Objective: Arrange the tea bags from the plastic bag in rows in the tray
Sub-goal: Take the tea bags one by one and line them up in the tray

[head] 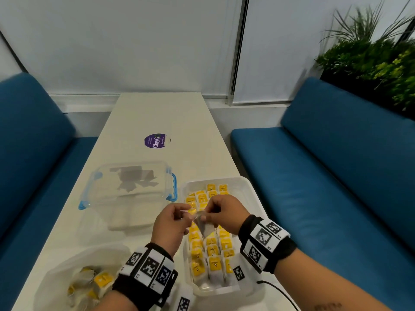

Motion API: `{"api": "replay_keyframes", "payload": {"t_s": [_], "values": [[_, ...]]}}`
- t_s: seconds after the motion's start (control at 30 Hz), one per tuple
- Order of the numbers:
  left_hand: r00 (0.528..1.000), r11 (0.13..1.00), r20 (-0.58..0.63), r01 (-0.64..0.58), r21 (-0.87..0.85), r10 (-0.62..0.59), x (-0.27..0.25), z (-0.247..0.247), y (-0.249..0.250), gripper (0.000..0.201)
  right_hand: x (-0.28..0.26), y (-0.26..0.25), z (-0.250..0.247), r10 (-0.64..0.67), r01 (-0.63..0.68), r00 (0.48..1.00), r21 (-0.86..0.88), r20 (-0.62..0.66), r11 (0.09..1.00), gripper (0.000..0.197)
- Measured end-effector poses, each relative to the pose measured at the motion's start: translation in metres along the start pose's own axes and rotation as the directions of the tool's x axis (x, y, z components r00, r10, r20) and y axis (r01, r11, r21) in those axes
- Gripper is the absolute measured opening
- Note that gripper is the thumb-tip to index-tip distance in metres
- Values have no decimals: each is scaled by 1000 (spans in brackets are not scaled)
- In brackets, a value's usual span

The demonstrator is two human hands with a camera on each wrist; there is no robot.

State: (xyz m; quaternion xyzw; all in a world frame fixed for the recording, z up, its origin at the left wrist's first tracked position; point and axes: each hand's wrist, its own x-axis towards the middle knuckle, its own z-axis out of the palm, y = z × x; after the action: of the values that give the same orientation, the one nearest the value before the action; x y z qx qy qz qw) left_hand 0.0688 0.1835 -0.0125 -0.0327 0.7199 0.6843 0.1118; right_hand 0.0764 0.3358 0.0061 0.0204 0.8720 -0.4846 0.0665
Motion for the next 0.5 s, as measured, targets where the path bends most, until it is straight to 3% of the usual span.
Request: {"api": "replay_keyframes", "payload": {"t_s": [0.07, 0.17, 0.3, 0.5], "values": [[998, 996, -54, 31, -87, -36, 1, 2, -2, 18, 1, 3, 3, 26, -19, 990, 47, -139, 999, 28], [997, 997, 63, 48, -63, -44, -3, 9, -4, 13, -2, 3, 11, -53, 45, 965, -36, -255, 998, 32], [989, 997, 145, 38, -73, -27, -3, 12, -2, 22, -6, -4, 18, -191, 173, 976, -164, -102, 971, 34], [979, 980, 199, 88, -181, -51, 2, 3, 3, 22, -4, -5, 0, -54, 56, 998, 112, -20, 992, 35]]}}
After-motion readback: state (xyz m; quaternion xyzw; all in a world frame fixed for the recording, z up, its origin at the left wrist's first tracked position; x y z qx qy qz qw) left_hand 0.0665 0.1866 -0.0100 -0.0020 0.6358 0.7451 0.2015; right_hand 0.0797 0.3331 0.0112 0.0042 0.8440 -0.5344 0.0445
